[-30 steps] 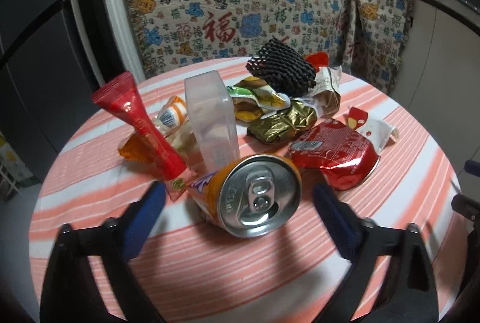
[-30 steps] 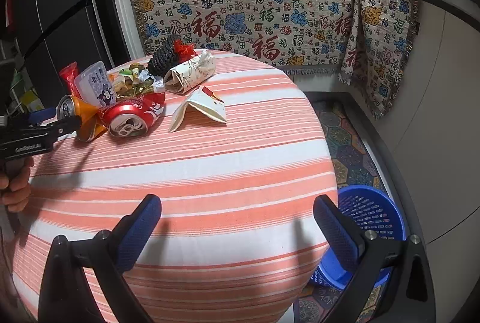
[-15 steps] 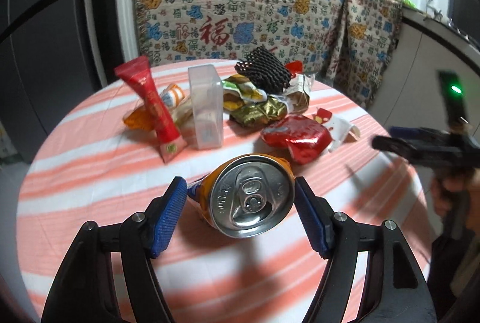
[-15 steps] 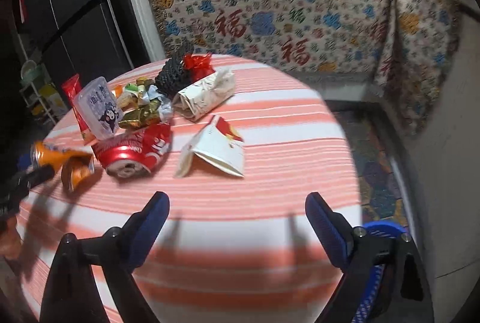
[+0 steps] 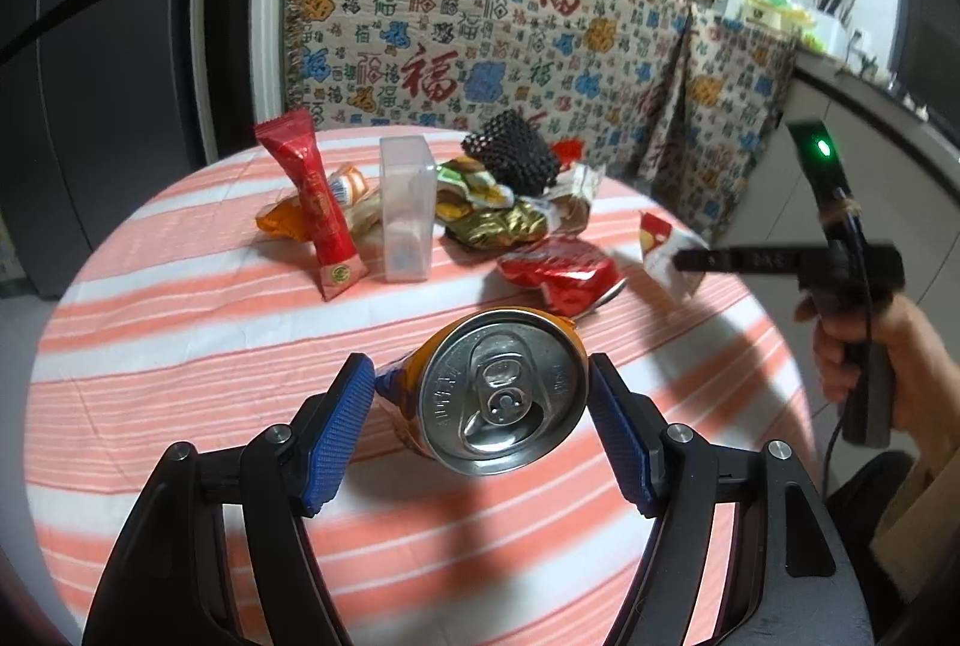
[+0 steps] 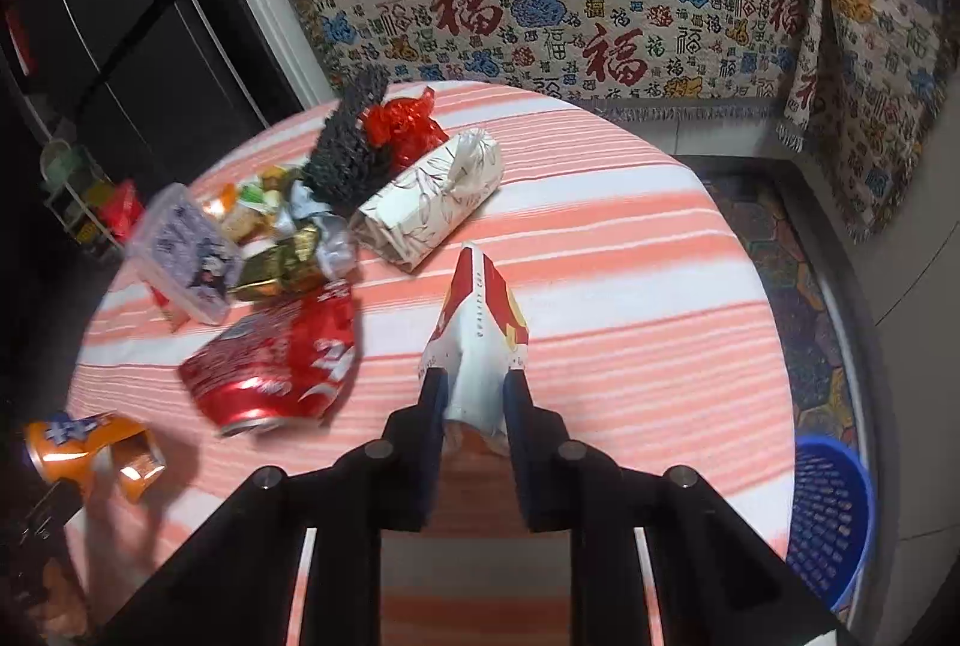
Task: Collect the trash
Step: 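Carry the orange can and paper packet to the blue wastebasket and release both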
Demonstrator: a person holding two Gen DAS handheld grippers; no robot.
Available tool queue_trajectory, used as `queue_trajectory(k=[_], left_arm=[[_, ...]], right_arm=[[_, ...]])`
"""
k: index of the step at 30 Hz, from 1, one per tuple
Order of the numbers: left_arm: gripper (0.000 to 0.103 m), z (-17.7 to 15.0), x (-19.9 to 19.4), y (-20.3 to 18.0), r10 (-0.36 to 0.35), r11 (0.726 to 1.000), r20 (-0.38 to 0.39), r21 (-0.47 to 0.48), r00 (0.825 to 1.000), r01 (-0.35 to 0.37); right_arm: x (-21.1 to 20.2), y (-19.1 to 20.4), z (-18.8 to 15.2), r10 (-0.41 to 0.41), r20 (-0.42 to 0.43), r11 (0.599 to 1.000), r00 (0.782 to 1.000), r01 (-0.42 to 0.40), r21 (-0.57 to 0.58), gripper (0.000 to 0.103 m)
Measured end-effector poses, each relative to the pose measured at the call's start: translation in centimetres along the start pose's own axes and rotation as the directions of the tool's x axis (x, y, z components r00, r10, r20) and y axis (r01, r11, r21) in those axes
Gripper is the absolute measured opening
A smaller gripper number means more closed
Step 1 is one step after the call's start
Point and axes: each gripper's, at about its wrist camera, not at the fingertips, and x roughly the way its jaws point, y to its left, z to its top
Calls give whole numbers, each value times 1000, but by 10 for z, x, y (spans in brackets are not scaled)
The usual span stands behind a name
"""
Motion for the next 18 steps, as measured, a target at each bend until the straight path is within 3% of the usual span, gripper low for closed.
queue_trajectory(k=[8, 18], left_arm=[[72, 9, -13, -24, -66, 998, 5, -1, 998, 66], [72, 28, 16, -120, -167, 983, -57, 75, 984, 171]], right_arm=[[-52, -5, -37, 18, 47, 999, 999, -16, -46, 20], [-95, -69, -61, -30, 107, 998, 994, 25, 50, 20]])
